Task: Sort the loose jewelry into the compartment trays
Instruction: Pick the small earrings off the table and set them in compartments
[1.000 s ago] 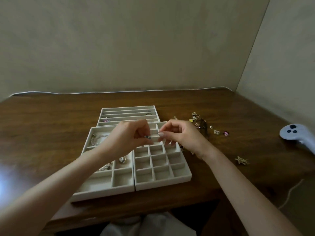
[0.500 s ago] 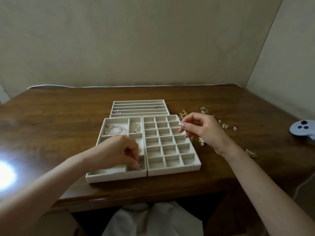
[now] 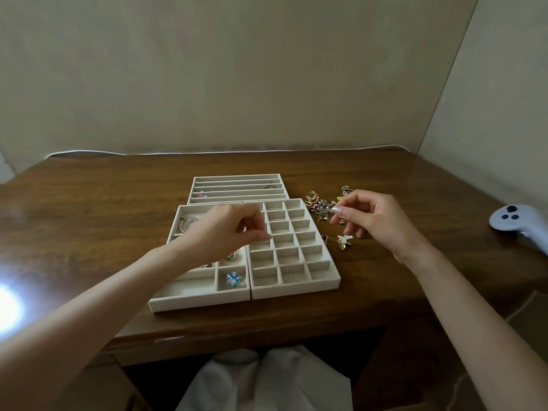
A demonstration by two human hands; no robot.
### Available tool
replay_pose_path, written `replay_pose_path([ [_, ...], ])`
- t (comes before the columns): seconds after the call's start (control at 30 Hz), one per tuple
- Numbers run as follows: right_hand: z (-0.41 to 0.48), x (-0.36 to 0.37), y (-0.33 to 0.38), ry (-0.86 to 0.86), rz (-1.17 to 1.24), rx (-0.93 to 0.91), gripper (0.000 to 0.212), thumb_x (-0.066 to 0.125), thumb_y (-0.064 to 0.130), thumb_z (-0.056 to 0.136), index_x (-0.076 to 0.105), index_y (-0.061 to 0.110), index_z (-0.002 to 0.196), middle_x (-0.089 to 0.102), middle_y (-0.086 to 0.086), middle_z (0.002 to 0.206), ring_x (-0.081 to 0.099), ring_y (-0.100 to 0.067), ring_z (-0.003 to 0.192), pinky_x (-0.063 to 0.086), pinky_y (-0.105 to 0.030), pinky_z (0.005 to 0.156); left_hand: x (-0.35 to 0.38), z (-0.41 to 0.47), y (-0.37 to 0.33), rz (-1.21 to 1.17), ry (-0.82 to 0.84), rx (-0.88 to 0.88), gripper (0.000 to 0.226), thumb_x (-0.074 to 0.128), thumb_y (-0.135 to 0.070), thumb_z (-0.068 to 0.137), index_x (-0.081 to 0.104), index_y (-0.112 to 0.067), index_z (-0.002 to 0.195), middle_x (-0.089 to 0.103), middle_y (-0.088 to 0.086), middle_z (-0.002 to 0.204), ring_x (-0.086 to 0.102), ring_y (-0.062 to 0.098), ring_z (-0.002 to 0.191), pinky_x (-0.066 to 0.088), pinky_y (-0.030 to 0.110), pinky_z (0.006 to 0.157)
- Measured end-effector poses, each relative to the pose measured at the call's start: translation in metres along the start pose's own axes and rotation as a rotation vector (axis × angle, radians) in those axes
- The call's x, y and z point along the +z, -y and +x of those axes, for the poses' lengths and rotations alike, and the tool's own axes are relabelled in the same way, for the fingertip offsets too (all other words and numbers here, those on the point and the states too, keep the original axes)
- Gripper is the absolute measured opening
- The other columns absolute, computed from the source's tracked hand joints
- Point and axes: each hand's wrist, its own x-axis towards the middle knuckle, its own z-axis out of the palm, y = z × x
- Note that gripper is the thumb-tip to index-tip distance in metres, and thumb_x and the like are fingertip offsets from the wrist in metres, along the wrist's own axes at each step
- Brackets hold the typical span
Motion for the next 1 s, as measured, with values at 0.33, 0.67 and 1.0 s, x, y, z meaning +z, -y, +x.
replay_pose_path([
  [0.33, -0.017, -0.060, -0.020, -0.113, -0.292, 0.191, 0.012, 0.069, 0.018, 0.083, 0.066, 0.022, 0.094, 0.065, 0.004, 0.091, 0.059, -0.007, 0.079, 0.040, -0.019, 0.062, 0.086, 0.095, -0.061, 0.344, 0.096, 0.155, 0.041, 0.060, -0.045, 0.084, 0.054, -0.019, 0.116, 0.056, 0.002, 0.117, 0.046, 0.021, 0.112, 0.039, 0.033, 0.091],
  [0.67, -0.027, -0.078, -0.042, 0.101, -0.745, 0.520, 0.028, 0.076, 0.028, 0.076, 0.060, 0.029, 0.099, 0.059, 0.004, 0.109, 0.055, -0.015, 0.103, 0.049, -0.036, 0.090, 0.109, 0.118, -0.063, 0.405, 0.207, 0.103, 0.033, 0.066, -0.040, 0.082, 0.062, -0.017, 0.105, 0.064, 0.001, 0.106, 0.058, 0.020, 0.101, 0.042, 0.033, 0.083],
  [1.0, -0.004, -0.027, -0.038, 0.075, -0.595, 0.342, 0.025, 0.078, 0.017, 0.075, 0.064, 0.028, 0.092, 0.057, 0.009, 0.092, 0.056, -0.013, 0.099, 0.046, -0.029, 0.083, 0.028, 0.066, -0.022, 0.213, 0.058, 0.008, 0.030, 0.069, -0.042, 0.078, 0.064, -0.022, 0.099, 0.062, -0.009, 0.091, 0.053, 0.007, 0.080, 0.045, 0.023, 0.068],
])
